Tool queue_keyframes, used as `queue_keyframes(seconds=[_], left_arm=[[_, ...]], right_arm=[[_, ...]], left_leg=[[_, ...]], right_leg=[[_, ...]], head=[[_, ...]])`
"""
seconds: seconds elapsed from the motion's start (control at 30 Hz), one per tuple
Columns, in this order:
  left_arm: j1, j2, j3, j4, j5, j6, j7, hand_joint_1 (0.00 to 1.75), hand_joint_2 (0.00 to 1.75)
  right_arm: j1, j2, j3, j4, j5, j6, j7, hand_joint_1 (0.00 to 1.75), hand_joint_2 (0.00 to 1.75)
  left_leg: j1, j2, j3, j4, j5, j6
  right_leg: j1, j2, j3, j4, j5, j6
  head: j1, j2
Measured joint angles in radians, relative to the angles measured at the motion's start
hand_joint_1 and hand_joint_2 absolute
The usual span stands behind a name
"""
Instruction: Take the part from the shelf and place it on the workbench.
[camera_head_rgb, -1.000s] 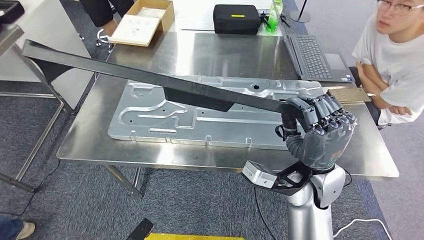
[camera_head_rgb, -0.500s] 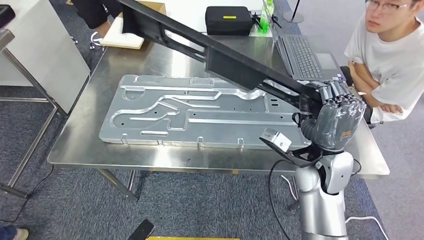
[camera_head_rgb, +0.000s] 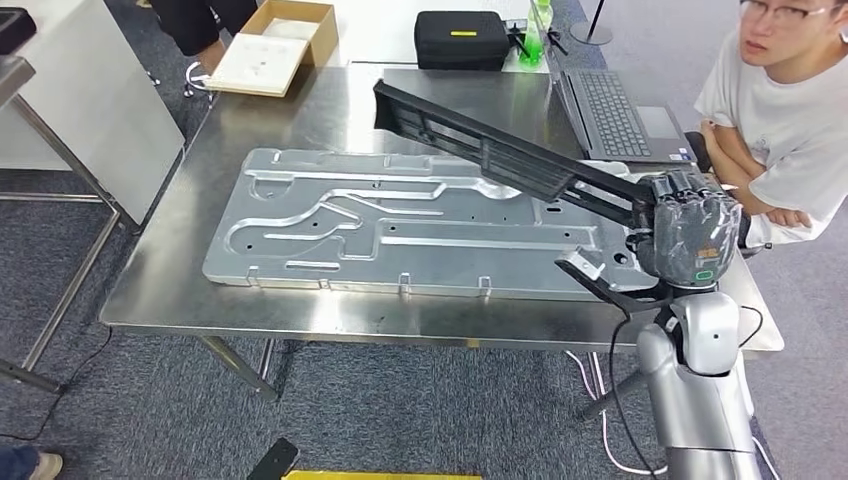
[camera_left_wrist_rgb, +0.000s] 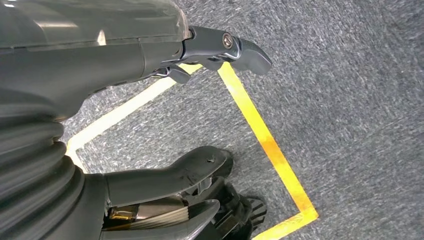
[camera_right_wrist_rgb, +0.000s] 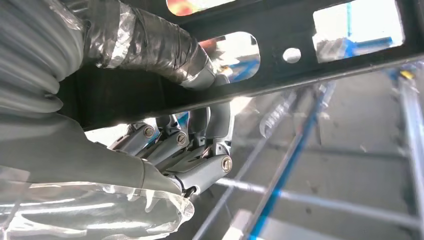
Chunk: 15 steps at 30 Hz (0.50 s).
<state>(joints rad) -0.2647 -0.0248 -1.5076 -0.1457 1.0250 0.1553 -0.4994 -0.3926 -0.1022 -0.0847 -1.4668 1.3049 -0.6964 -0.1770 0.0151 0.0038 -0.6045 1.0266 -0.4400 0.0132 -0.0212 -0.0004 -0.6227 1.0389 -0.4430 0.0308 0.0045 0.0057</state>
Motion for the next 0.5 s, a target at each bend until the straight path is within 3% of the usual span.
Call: queue_keyframes(seconds=[0.07,0.13,0.23,0.27,0.3,0.33,0.43,0.5], left_arm=[[0.000,0.000,0.000,0.000,0.001,-0.004,-0.007,0.00,1.75],[0.000,0.000,0.000,0.000,0.001,-0.007,-0.011,0.00,1.75],[0.003,0.001,0.000,0.000,0.001,-0.008,-0.012,0.00,1.75],[0.004,0.001,0.000,0.000,0.002,-0.008,-0.012,0.00,1.75],[0.006,0.001,0.000,0.000,0.002,-0.009,-0.012,0.00,1.75],[0.007,0.001,0.000,0.000,0.002,-0.009,-0.013,0.00,1.75],[0.006,0.004,0.000,0.000,0.002,-0.009,-0.014,0.00,1.75],[0.005,0.005,0.000,0.000,0.002,-0.009,-0.016,0.00,1.75]], right_arm=[[-0.003,-0.028,0.000,0.030,0.007,0.000,0.011,1.75,1.75],[-0.009,-0.050,0.000,0.054,0.010,0.001,0.017,1.75,1.75],[-0.018,-0.067,0.000,0.081,0.010,0.001,0.022,1.75,1.75],[-0.018,-0.069,0.000,0.089,0.010,0.001,0.022,1.75,1.75],[-0.018,-0.070,0.000,0.096,0.011,0.001,0.023,1.75,1.75],[-0.018,-0.072,0.000,0.103,0.011,0.001,0.023,1.75,1.75],[-0.020,-0.080,0.000,0.115,0.010,0.002,0.030,1.75,1.75],[-0.022,-0.087,0.001,0.124,0.010,0.004,0.039,1.75,1.75]], left_leg=[[0.004,0.000,0.000,0.000,-0.001,-0.012],[0.007,0.000,-0.016,0.038,-0.029,-0.018],[0.006,0.000,-0.100,0.218,-0.116,-0.016],[0.005,0.000,-0.126,0.267,-0.131,-0.014],[0.004,0.000,-0.136,0.284,-0.127,-0.011],[0.002,0.000,-0.128,0.263,-0.105,-0.006],[-0.011,-0.001,-0.042,0.079,-0.017,0.015],[-0.018,-0.001,-0.011,0.015,-0.002,0.022]], right_leg=[[0.003,0.001,0.000,-0.004,0.004,-0.014],[0.004,0.000,0.003,-0.009,0.006,-0.031],[0.012,0.000,0.005,-0.010,0.005,-0.048],[0.016,0.001,0.006,-0.010,0.004,-0.051],[0.020,0.002,0.006,-0.009,0.004,-0.053],[0.023,0.003,0.007,-0.008,0.003,-0.054],[0.030,0.005,0.009,-0.003,-0.003,-0.053],[0.030,0.005,0.007,-0.001,-0.004,-0.046]], head=[[0.000,0.000],[0.000,0.000],[0.000,0.000],[0.000,0.000],[0.000,0.000],[0.000,0.000],[0.000,0.000],[0.000,0.000]])
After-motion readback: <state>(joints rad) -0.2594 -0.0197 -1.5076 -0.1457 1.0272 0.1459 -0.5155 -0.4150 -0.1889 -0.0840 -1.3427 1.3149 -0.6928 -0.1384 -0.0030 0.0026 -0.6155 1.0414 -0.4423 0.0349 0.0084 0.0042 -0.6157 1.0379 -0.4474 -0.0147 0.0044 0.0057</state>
